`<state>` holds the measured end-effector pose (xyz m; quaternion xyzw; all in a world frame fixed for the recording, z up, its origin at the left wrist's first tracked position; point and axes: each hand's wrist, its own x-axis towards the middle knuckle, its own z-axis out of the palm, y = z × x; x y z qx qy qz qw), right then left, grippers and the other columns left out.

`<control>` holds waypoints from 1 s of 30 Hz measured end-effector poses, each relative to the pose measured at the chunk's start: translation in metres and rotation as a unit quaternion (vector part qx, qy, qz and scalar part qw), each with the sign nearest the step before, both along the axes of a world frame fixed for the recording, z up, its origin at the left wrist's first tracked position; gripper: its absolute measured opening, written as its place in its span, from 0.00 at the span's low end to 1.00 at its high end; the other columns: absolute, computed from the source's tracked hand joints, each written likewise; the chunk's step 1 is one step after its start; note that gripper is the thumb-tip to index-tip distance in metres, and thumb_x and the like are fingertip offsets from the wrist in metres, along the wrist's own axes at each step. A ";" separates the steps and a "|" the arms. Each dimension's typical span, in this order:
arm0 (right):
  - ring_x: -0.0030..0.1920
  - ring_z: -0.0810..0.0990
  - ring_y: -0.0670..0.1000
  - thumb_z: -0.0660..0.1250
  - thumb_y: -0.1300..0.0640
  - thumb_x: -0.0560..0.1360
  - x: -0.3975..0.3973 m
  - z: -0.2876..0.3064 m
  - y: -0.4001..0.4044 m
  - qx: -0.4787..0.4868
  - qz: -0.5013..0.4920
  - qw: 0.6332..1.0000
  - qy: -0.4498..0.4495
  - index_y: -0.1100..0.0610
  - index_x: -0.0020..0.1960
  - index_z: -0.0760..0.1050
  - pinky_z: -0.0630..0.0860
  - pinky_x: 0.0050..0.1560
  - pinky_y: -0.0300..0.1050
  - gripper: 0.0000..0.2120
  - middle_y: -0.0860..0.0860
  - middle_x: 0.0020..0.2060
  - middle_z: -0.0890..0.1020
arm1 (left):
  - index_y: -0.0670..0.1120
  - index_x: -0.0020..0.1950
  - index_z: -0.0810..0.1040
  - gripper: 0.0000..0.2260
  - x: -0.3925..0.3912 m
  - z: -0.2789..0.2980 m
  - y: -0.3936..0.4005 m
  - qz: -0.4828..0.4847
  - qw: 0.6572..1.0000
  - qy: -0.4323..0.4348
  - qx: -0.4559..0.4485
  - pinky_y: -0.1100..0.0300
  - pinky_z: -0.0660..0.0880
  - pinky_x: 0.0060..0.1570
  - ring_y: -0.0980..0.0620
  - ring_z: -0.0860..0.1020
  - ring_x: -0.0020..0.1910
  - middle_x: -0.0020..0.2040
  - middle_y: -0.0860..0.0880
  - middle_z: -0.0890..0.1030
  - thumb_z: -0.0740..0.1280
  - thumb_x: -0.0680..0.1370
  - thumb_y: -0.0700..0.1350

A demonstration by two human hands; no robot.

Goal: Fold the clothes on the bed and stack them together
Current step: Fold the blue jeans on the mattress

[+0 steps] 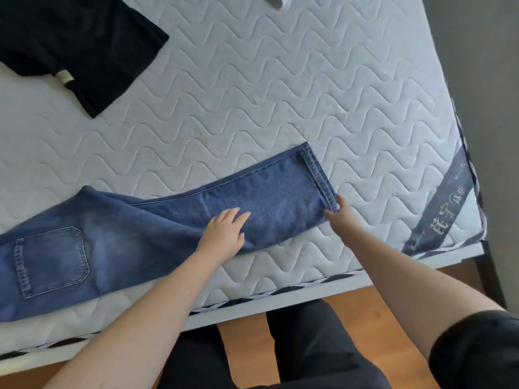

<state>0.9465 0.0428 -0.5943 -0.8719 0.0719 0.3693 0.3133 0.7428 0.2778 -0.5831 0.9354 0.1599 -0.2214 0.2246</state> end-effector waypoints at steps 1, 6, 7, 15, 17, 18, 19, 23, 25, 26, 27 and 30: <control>0.53 0.77 0.55 0.65 0.66 0.75 0.008 -0.005 -0.001 -0.006 0.015 1.000 -0.010 0.58 0.73 0.64 0.76 0.51 0.47 0.27 0.59 0.62 0.77 | 0.50 0.78 0.61 0.26 0.006 -0.002 -0.006 0.003 1.000 0.004 0.000 0.52 0.61 0.71 0.48 0.60 0.75 0.77 0.47 0.63 0.61 0.81 0.47; 0.72 0.67 0.59 0.72 0.61 0.73 0.046 -0.030 0.008 -0.057 0.094 0.993 0.037 0.58 0.79 0.48 0.69 0.69 0.55 0.44 0.57 0.74 0.64 | 0.51 0.79 0.59 0.26 0.019 -0.012 -0.020 0.028 0.999 0.028 -0.009 0.52 0.59 0.73 0.50 0.58 0.76 0.78 0.48 0.61 0.60 0.81 0.49; 0.71 0.68 0.60 0.74 0.60 0.72 0.050 -0.034 0.011 -0.059 0.095 0.992 0.052 0.58 0.79 0.49 0.69 0.68 0.55 0.46 0.57 0.74 0.65 | 0.51 0.79 0.59 0.26 0.020 -0.013 -0.021 0.033 0.999 0.030 -0.012 0.52 0.59 0.73 0.50 0.58 0.76 0.78 0.48 0.61 0.60 0.81 0.49; 0.50 0.79 0.60 0.71 0.54 0.74 0.038 -0.034 0.017 -0.048 0.185 0.981 -0.008 0.60 0.56 0.76 0.72 0.46 0.47 0.13 0.55 0.47 0.80 | 0.50 0.78 0.62 0.23 0.033 -0.006 -0.028 0.046 0.996 0.057 -0.053 0.53 0.60 0.72 0.51 0.61 0.76 0.77 0.49 0.63 0.59 0.82 0.47; 0.46 0.78 0.59 0.67 0.52 0.77 0.023 -0.020 0.016 -0.012 0.196 0.978 -0.063 0.58 0.49 0.75 0.67 0.40 0.47 0.09 0.54 0.43 0.79 | 0.49 0.77 0.64 0.22 0.041 -0.001 -0.028 0.057 0.995 0.045 -0.066 0.53 0.62 0.71 0.50 0.62 0.75 0.76 0.49 0.65 0.59 0.82 0.46; 0.43 0.77 0.58 0.66 0.50 0.78 0.017 -0.011 0.015 -0.002 0.193 0.977 -0.086 0.57 0.47 0.73 0.66 0.38 0.47 0.10 0.53 0.41 0.78 | 0.49 0.76 0.65 0.22 0.046 0.003 -0.029 0.065 0.995 0.035 -0.071 0.53 0.62 0.71 0.50 0.63 0.74 0.75 0.49 0.66 0.59 0.82 0.46; 0.40 0.76 0.57 0.65 0.49 0.78 0.010 -0.002 0.012 0.003 0.186 0.977 -0.102 0.56 0.45 0.71 0.65 0.35 0.48 0.12 0.52 0.38 0.78 | 0.49 0.76 0.66 0.21 0.052 0.007 -0.029 0.068 0.995 0.021 -0.076 0.53 0.62 0.70 0.50 0.64 0.73 0.75 0.50 0.67 0.59 0.82 0.46; 0.35 0.73 0.56 0.64 0.41 0.77 -0.019 0.032 -0.002 -0.009 0.175 0.976 -0.133 0.56 0.40 0.66 0.68 0.32 0.49 0.20 0.51 0.31 0.75 | 0.47 0.74 0.69 0.19 0.077 0.025 -0.032 0.043 0.995 -0.041 -0.086 0.53 0.65 0.69 0.49 0.68 0.71 0.72 0.49 0.70 0.59 0.83 0.46; 0.34 0.73 0.56 0.64 0.38 0.77 -0.036 0.048 -0.011 -0.011 0.180 0.972 -0.153 0.55 0.40 0.64 0.67 0.31 0.49 0.21 0.50 0.29 0.74 | 0.46 0.75 0.67 0.20 0.092 0.034 -0.035 0.033 0.993 -0.059 -0.094 0.52 0.64 0.70 0.48 0.67 0.72 0.73 0.48 0.69 0.59 0.83 0.47; 0.33 0.72 0.56 0.63 0.38 0.77 -0.043 0.056 -0.016 -0.011 0.184 0.968 -0.167 0.54 0.39 0.63 0.65 0.30 0.49 0.21 0.48 0.28 0.72 | 0.46 0.76 0.65 0.22 0.100 0.038 -0.037 0.026 0.993 -0.067 -0.098 0.52 0.63 0.71 0.48 0.66 0.73 0.75 0.47 0.67 0.60 0.82 0.47; 0.32 0.71 0.56 0.64 0.38 0.77 -0.051 0.062 -0.021 -0.011 0.190 0.965 -0.182 0.53 0.39 0.62 0.62 0.30 0.48 0.21 0.46 0.26 0.69 | 0.46 0.78 0.62 0.25 0.108 0.042 -0.039 0.020 0.992 -0.074 -0.101 0.51 0.62 0.73 0.47 0.63 0.75 0.76 0.47 0.64 0.62 0.82 0.48; 0.30 0.66 0.55 0.67 0.42 0.77 -0.072 0.077 -0.038 0.009 0.193 0.955 -0.224 0.53 0.39 0.60 0.58 0.30 0.48 0.21 0.45 0.25 0.64 | 0.48 0.81 0.51 0.40 0.135 0.052 -0.045 0.020 0.991 -0.054 -0.121 0.52 0.55 0.76 0.49 0.55 0.78 0.80 0.47 0.55 0.70 0.76 0.54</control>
